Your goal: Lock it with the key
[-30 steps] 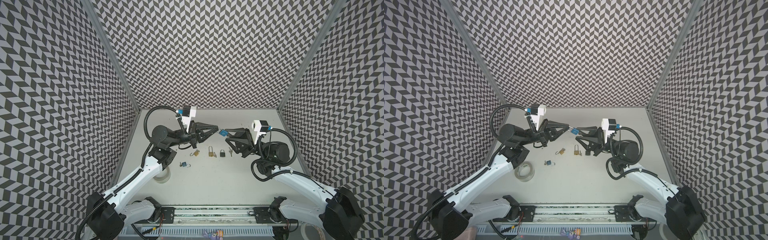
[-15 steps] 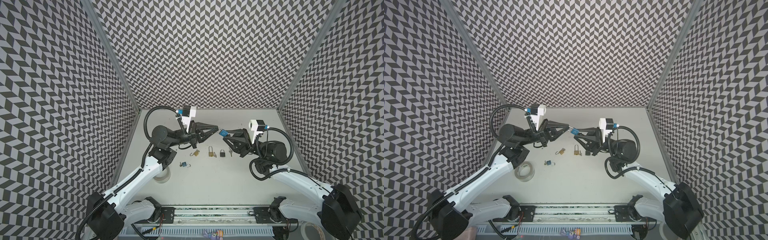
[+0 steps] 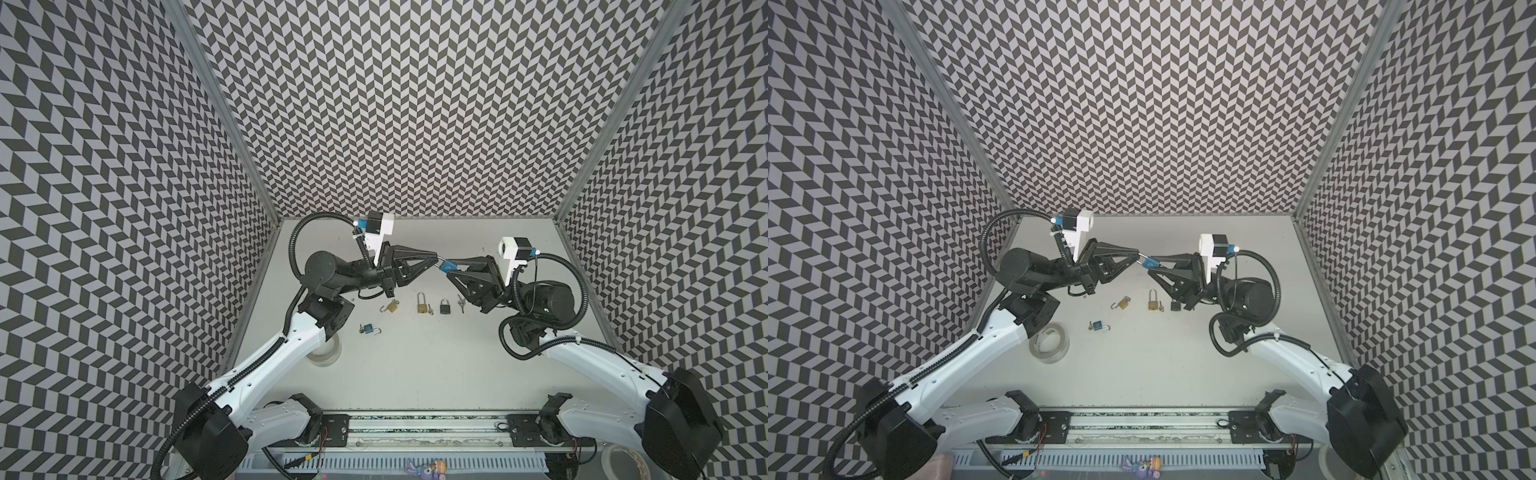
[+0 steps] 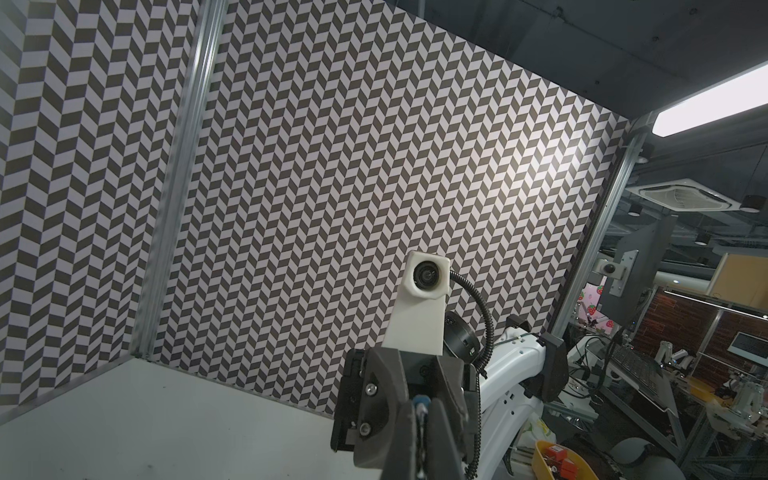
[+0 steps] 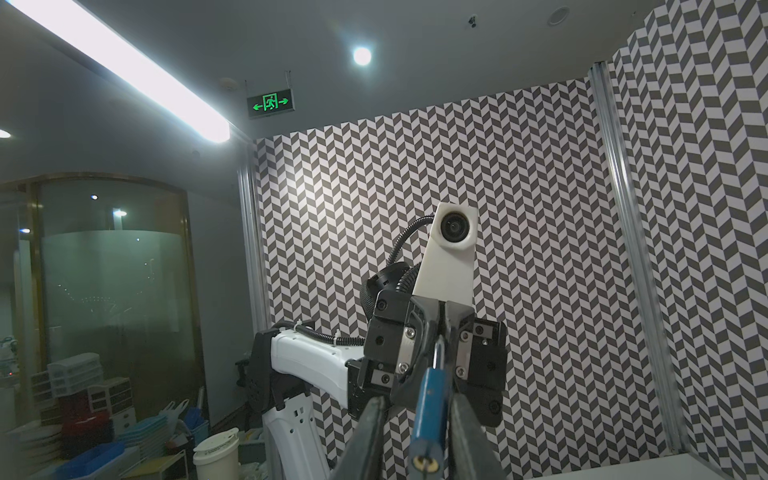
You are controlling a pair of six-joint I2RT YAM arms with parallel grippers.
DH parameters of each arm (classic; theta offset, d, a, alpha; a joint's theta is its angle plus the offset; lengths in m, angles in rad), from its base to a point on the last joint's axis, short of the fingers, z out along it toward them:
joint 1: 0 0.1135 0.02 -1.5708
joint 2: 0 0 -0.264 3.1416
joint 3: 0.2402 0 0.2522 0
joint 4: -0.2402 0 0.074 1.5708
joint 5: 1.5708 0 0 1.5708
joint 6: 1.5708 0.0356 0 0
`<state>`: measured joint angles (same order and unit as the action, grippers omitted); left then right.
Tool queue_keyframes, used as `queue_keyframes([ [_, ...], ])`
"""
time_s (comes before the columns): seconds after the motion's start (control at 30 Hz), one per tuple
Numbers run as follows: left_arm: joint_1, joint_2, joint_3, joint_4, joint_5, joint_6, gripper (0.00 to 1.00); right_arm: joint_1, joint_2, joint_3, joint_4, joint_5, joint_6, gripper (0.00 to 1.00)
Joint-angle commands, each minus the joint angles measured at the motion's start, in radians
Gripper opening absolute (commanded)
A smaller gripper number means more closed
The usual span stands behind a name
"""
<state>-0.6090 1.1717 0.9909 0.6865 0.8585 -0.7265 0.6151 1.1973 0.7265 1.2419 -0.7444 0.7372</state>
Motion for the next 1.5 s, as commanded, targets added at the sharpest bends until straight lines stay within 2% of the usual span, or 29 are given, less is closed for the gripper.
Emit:
queue_keyframes([
  [0.0, -0.006, -0.001, -0.001, 0.024, 0.003, 0.004, 0.00, 0.007, -0.004, 0.024, 0.029, 0.012, 0.025, 0.21],
  [0.2, -0.006, -0.009, -0.002, 0.006, -0.004, 0.018, 0.00, 0.007, -0.005, 0.021, 0.032, 0.013, 0.033, 0.09],
  [0.27, -0.006, -0.015, 0.003, -0.026, -0.011, 0.042, 0.00, 0.006, -0.015, 0.013, 0.031, 0.027, 0.043, 0.01],
  [0.33, -0.006, -0.024, 0.014, -0.068, -0.020, 0.070, 0.00, 0.005, -0.027, -0.001, 0.037, 0.046, 0.066, 0.00],
  [0.37, -0.007, -0.028, 0.022, -0.100, -0.027, 0.093, 0.05, 0.004, -0.031, 0.001, 0.031, 0.040, 0.071, 0.00],
  [0.47, -0.005, -0.047, 0.053, -0.214, -0.062, 0.173, 0.39, -0.010, -0.043, 0.020, -0.025, -0.002, 0.066, 0.00],
  [0.5, -0.003, -0.053, 0.063, -0.254, -0.075, 0.199, 0.47, -0.017, -0.050, 0.022, -0.041, -0.012, 0.062, 0.00],
  [0.53, -0.002, -0.058, 0.077, -0.301, -0.091, 0.231, 0.53, -0.026, -0.059, 0.025, -0.073, -0.027, 0.049, 0.00],
  [0.6, 0.003, -0.068, 0.104, -0.386, -0.124, 0.286, 0.59, -0.042, -0.081, 0.049, -0.184, -0.060, -0.009, 0.00],
  [0.8, 0.005, -0.067, 0.177, -0.594, -0.161, 0.437, 0.60, -0.062, -0.104, 0.233, -0.756, -0.169, -0.340, 0.00],
  [0.9, 0.005, -0.068, 0.191, -0.647, -0.156, 0.479, 0.60, -0.083, -0.107, 0.290, -0.895, -0.228, -0.418, 0.00],
  [1.0, 0.005, -0.068, 0.200, -0.673, -0.133, 0.504, 0.60, -0.106, -0.109, 0.330, -1.002, -0.239, -0.473, 0.00],
  [1.17, 0.005, -0.064, 0.204, -0.683, -0.094, 0.512, 0.55, -0.148, -0.113, 0.353, -1.037, -0.279, -0.490, 0.00],
  [1.47, 0.005, -0.067, 0.192, -0.679, -0.049, 0.506, 0.55, -0.187, -0.124, 0.367, -1.057, -0.393, -0.508, 0.00],
])
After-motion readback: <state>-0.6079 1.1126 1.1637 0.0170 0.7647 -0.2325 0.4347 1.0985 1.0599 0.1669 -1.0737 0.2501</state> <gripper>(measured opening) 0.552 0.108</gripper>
